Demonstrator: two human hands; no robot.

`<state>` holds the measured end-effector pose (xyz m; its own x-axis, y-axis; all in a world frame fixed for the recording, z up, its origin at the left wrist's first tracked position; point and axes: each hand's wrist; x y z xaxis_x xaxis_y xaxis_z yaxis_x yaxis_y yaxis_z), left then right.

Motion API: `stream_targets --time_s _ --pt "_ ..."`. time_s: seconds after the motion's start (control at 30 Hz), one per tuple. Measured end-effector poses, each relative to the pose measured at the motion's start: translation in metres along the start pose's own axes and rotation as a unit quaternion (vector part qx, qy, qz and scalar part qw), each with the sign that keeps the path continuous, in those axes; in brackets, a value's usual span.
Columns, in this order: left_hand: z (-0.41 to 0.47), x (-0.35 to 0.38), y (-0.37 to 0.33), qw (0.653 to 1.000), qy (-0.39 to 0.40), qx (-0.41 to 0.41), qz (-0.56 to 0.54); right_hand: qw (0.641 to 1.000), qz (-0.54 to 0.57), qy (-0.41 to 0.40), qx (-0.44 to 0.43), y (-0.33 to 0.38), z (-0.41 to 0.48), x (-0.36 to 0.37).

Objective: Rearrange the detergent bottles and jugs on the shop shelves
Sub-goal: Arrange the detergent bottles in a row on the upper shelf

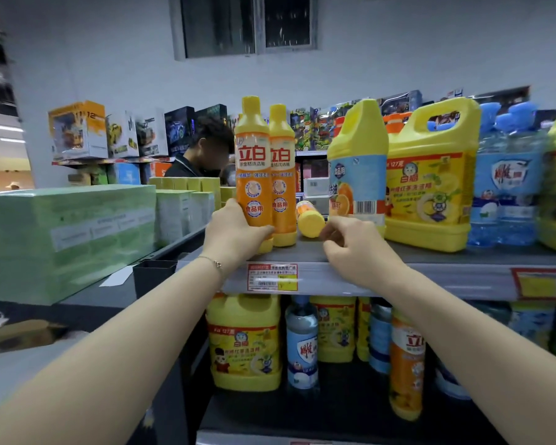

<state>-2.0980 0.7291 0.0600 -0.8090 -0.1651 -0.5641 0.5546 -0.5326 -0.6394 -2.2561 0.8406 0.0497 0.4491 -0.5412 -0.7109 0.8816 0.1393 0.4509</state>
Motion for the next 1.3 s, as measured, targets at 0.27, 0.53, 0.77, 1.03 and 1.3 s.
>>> stream_targets --time_s 0.27,0.53,0.77,1.03,1.3 --pt "0.004 0.005 0.014 0.999 -0.016 0.019 -0.022 0.979 -0.125 0.123 0.108 0.017 0.042 0.008" --pt "0.001 0.014 0.021 0.996 -0.07 0.02 0.049 0.935 -0.288 0.163 0.126 0.017 0.106 0.052" --pt "0.0 0.013 0.022 0.995 -0.065 0.021 0.067 0.896 -0.361 0.189 0.175 0.015 0.107 0.05" --pt "0.0 0.012 0.022 0.995 -0.064 0.021 0.075 0.891 -0.388 0.189 0.136 0.019 0.096 0.042" --pt "0.003 0.014 0.024 0.995 -0.065 0.027 0.076 0.929 -0.342 0.097 0.103 0.017 0.098 0.037"
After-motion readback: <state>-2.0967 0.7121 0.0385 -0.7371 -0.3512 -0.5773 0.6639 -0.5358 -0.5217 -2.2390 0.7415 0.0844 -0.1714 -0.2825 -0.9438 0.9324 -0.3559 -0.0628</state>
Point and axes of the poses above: each hand's wrist, its own z-axis towards the middle knuckle, its own x-axis out of the palm, y = z × x, and after that the axes turned 3 degrees about y, right-handed
